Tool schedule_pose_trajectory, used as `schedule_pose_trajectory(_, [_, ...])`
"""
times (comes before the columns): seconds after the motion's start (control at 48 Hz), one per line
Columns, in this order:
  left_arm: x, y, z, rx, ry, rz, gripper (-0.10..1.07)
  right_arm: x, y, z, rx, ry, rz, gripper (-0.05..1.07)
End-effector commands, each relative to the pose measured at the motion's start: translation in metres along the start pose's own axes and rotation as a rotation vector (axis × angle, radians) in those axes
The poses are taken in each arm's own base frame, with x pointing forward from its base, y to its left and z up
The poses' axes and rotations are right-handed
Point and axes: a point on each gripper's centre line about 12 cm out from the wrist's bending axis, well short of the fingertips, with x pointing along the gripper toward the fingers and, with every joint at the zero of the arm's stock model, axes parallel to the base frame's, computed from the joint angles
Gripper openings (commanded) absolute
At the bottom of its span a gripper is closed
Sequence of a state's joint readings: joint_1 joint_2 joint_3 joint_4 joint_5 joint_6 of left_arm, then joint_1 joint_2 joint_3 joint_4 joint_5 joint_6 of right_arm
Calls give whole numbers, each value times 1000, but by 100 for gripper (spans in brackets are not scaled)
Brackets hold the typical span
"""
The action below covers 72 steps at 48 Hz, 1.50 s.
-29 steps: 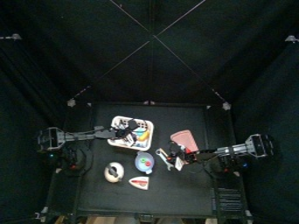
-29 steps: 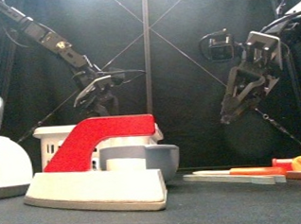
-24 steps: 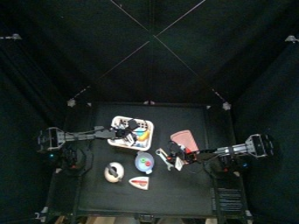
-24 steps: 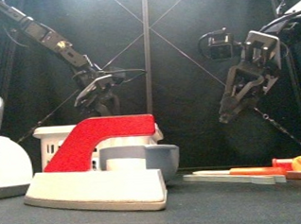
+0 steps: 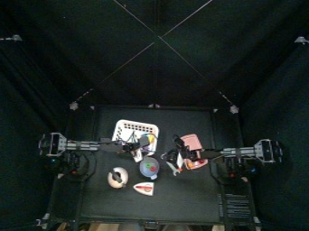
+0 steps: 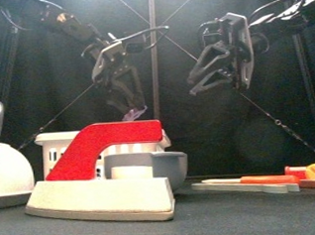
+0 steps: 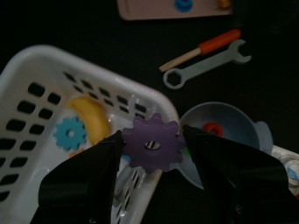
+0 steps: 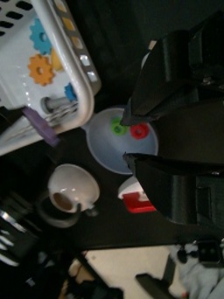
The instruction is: Hand over purple gear
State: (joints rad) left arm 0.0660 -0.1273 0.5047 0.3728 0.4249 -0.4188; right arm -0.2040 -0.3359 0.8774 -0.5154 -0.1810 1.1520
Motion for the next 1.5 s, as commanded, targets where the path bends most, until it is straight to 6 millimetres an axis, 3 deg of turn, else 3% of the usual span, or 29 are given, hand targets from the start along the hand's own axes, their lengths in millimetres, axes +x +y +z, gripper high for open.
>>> schedule_pose_trajectory(0.0, [-8, -4, 18, 6, -72, -18, 69, -2, 0, 12, 52, -55, 29, 72])
schedule_pose_trajectory(0.583, [6, -7, 21, 15, -101, -39, 69, 30, 6, 25, 76, -91, 104, 73])
schedule_pose_trajectory(1.062, [12, -10, 29, 19, -108, -41, 69, 56, -1, 18, 86, -50, 77, 73])
schedule_pose_trajectory(1.479, [15, -10, 27, 21, -101, -40, 70, 59, -4, 16, 89, -39, 65, 71])
